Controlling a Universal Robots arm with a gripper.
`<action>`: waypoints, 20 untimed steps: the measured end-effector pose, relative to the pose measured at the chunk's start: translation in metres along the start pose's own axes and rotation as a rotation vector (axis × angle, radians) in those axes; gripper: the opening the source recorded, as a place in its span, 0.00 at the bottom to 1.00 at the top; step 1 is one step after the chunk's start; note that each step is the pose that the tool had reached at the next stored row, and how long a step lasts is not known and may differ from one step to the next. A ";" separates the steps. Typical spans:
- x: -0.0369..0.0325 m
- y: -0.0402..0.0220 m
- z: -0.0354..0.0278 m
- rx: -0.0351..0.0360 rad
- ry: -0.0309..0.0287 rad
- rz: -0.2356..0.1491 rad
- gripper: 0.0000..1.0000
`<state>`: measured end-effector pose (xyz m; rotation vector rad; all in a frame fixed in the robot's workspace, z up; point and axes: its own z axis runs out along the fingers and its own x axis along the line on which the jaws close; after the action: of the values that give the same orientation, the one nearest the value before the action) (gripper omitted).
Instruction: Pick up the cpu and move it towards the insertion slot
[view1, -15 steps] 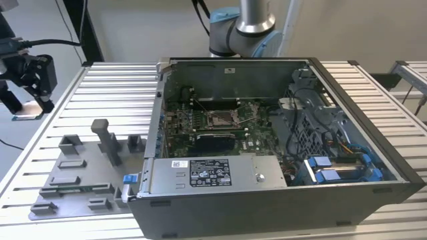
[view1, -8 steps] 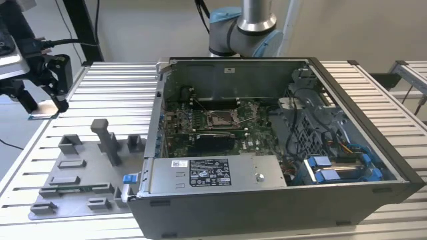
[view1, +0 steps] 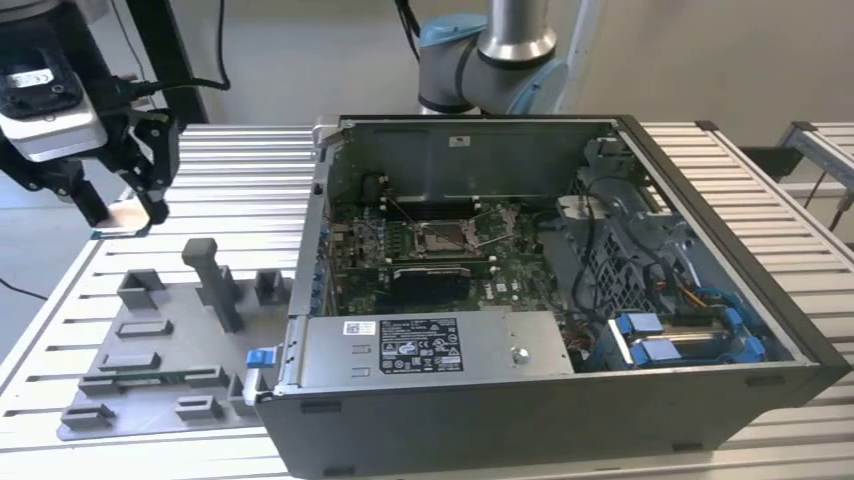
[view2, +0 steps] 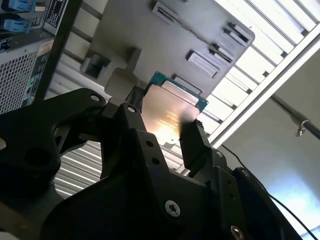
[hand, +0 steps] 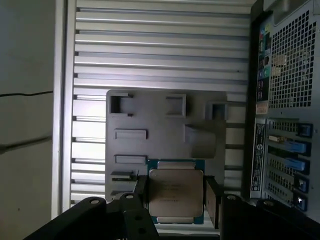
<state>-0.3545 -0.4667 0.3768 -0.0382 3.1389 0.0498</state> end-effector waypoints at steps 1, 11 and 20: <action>-0.0036 -0.0001 0.0000 0.0000 0.0000 0.000 0.00; -0.0319 -0.0008 0.0001 -0.0001 -0.0001 0.000 0.00; -0.0551 -0.0013 0.0002 -0.0001 -0.0001 0.000 0.00</action>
<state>-0.2994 -0.4667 0.3767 -0.0383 3.1388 0.0500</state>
